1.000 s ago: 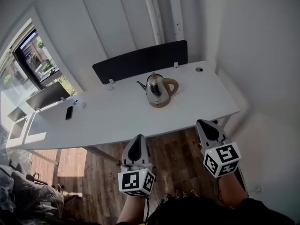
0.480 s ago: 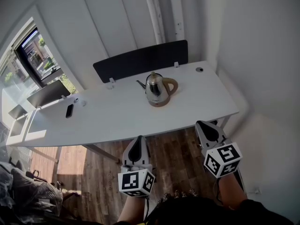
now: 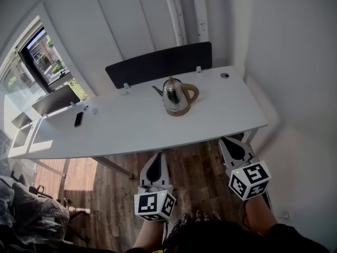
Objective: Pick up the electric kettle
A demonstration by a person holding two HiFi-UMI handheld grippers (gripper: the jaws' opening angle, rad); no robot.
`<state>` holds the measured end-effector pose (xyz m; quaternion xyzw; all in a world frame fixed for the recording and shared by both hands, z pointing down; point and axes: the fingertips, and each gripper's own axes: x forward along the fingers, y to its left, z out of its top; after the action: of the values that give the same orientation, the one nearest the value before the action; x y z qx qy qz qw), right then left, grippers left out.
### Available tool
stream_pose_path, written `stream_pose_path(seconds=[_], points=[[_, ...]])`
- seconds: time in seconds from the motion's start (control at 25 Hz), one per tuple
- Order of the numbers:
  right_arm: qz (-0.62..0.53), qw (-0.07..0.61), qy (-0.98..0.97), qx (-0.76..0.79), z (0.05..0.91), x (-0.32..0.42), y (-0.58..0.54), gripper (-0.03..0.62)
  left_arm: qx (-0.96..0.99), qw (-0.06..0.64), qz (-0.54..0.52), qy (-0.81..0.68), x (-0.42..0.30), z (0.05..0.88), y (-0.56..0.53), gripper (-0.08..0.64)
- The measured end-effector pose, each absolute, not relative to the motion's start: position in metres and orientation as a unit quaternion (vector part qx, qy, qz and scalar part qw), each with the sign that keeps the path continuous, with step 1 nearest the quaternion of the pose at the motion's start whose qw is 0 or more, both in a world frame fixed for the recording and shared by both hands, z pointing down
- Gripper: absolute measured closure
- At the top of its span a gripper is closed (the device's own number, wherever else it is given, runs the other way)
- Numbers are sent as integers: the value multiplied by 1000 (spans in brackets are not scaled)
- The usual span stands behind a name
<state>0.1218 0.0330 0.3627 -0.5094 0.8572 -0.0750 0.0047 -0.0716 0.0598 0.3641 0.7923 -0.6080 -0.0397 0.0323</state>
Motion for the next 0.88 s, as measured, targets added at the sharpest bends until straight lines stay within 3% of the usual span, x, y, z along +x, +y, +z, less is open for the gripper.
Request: stream_pose_path(seconds=[0.88], points=[[-88, 2, 858, -505, 377, 116, 7, 588, 786, 35, -41, -616, -89, 367, 39, 558]])
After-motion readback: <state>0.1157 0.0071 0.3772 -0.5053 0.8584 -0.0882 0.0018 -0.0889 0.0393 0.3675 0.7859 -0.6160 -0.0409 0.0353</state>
